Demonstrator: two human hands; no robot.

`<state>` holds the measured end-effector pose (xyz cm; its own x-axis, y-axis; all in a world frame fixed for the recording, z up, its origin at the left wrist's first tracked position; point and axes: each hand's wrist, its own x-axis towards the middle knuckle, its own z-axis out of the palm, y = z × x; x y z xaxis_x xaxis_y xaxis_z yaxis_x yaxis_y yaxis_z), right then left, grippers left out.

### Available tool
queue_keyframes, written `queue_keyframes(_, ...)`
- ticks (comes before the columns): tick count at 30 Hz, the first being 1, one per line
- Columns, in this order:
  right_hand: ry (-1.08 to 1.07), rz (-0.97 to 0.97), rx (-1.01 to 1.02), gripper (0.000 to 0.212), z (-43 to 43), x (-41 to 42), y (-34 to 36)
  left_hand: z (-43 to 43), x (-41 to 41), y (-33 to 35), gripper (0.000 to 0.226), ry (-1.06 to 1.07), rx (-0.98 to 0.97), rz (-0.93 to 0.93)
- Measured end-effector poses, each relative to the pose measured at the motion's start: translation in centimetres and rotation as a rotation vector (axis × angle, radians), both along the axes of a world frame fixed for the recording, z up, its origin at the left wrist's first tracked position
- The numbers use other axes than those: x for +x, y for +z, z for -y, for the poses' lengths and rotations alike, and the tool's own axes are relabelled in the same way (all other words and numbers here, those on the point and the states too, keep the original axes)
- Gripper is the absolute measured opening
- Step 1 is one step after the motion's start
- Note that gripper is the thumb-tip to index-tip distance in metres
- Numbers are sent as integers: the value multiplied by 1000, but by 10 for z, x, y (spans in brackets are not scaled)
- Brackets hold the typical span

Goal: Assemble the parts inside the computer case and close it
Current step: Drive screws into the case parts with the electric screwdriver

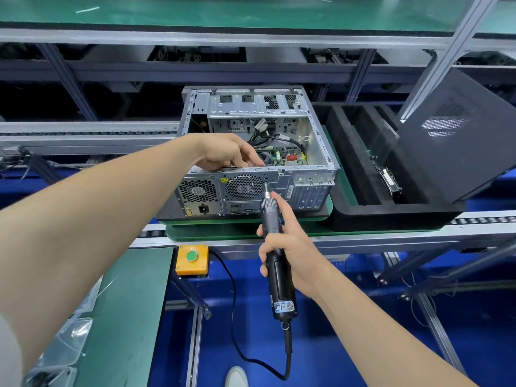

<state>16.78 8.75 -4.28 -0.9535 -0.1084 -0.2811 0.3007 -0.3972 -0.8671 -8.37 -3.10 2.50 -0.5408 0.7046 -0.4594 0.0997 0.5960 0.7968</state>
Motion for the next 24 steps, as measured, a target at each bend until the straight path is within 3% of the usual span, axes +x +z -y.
queue_keyframes(16,-11,1,29,105,-2,-4,1,0,1,-4,53,21,36,23)
queue_keyframes(24,-5,4,30,105,-1,-4,1,4,3,-4,45,14,67,5)
